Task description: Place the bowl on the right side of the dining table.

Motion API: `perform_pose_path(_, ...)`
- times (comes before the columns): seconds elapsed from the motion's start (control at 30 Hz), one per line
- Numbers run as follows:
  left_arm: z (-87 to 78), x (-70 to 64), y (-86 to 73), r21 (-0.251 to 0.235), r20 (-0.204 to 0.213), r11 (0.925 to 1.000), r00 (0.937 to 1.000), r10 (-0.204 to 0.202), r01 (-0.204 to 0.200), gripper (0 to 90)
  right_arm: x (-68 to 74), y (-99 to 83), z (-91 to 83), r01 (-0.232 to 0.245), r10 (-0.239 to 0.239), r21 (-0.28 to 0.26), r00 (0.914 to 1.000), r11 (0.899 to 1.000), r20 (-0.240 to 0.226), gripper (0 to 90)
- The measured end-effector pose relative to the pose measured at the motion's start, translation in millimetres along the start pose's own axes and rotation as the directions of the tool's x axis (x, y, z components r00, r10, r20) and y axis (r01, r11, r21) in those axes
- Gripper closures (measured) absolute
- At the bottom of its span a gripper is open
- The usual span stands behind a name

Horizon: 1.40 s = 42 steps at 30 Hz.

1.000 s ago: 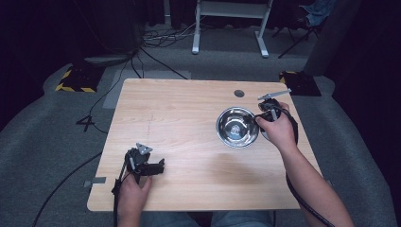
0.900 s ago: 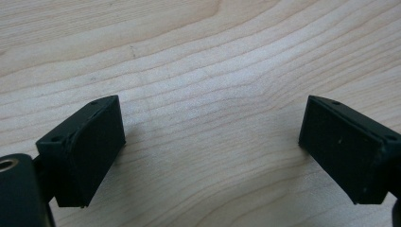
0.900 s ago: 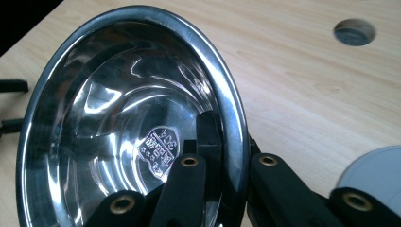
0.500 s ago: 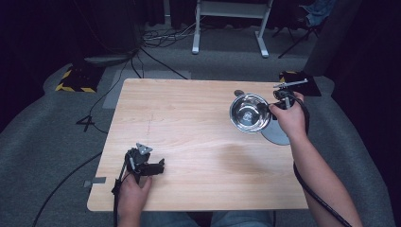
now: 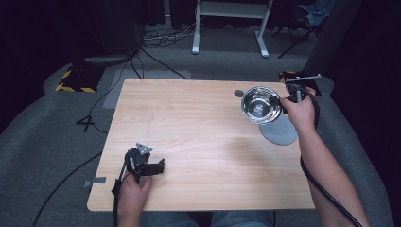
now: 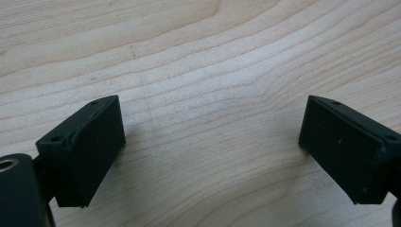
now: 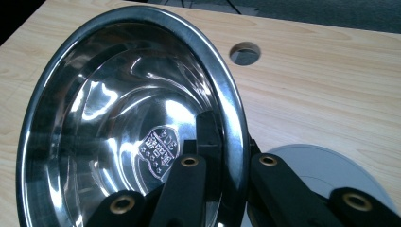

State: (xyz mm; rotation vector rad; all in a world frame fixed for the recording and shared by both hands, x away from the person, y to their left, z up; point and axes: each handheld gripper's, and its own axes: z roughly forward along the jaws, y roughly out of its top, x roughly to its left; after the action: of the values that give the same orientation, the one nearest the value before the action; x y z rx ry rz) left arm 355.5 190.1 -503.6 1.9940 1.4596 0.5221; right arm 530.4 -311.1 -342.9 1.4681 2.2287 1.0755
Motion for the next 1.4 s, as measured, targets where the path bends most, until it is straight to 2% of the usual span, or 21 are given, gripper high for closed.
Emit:
perform_pose_path(0.3, 0.0, 0.0, 0.0, 0.0, 0.001, 1.0, 1.0, 0.0, 0.0, 7.8, -25.6, -3.6, -4.2, -0.07, 0.071, -0.017, 0.9968, 0.997, 0.037, 87.5)
perform_pose_path(0.33, 0.0, 0.0, 0.0, 0.0, 0.0, 1.0, 1.0, 0.0, 0.0, 7.8, -32.2, -5.0, -5.1, -0.084, 0.085, -0.016, 0.9953, 0.996, 0.048, 87.5)
perform_pose_path(0.37, 0.0, 0.0, 0.0, 0.0, 0.0, 1.0, 1.0, 0.0, 0.0, 7.8, -32.2, -5.0, -5.1, -0.084, 0.085, -0.016, 0.9953, 0.996, 0.048, 87.5)
perform_pose_path(0.67, 0.0, 0.0, 0.0, 0.0, 0.0, 1.0, 1.0, 0.0, 0.0, 7.8, -60.3, -12.1, -11.8, -0.156, 0.158, -0.034, 0.9829, 0.987, 0.094, 87.4)
perform_pose_path(0.87, 0.0, 0.0, 0.0, 0.0, 0.0, 1.0, 1.0, 0.0, 0.0, 7.8, -75.0, -20.4, -13.2, -0.208, 0.212, -0.046, 0.9713, 0.977, 0.107, 87.4)
perform_pose_path(1.03, 0.0, 0.0, 0.0, 0.0, 0.0, 1.0, 1.0, 0.0, 0.0, 7.8, -89.7, -30.0, -12.1, -0.257, 0.261, -0.05, 0.9577, 0.965, 0.121, 87.4)
perform_pose_path(1.1, 0.0, 0.0, 0.0, 0.0, 0.0, 1.0, 1.0, 0.0, 0.0, 7.8, -94.9, -34.3, -11.6, -0.267, 0.27, -0.04, 0.9531, 0.963, 0.137, 87.4)
perform_pose_path(1.17, 0.0, 0.0, 0.0, 0.001, 0.0, 1.0, 1.0, 0.0, 0.0, 7.8, -97.3, -36.2, -11.4, -0.268, 0.27, -0.038, 0.9523, 0.963, 0.142, 87.4)
perform_pose_path(1.33, 0.0, 0.0, 0.0, 0.0, 0.0, 1.0, 1.0, 0.0, 0.0, 7.8, -107.7, -47.1, -6.7, -0.321, 0.32, -0.02, 0.9365, 0.947, 0.143, 87.5)
perform_pose_path(1.4, 0.0, 0.0, 0.0, 0.0, 0.0, 1.0, 1.0, 0.0, 0.0, 7.8, -112.4, -52.5, -3.8, -0.347, 0.346, -0.014, 0.9279, 0.938, 0.14, 87.5)
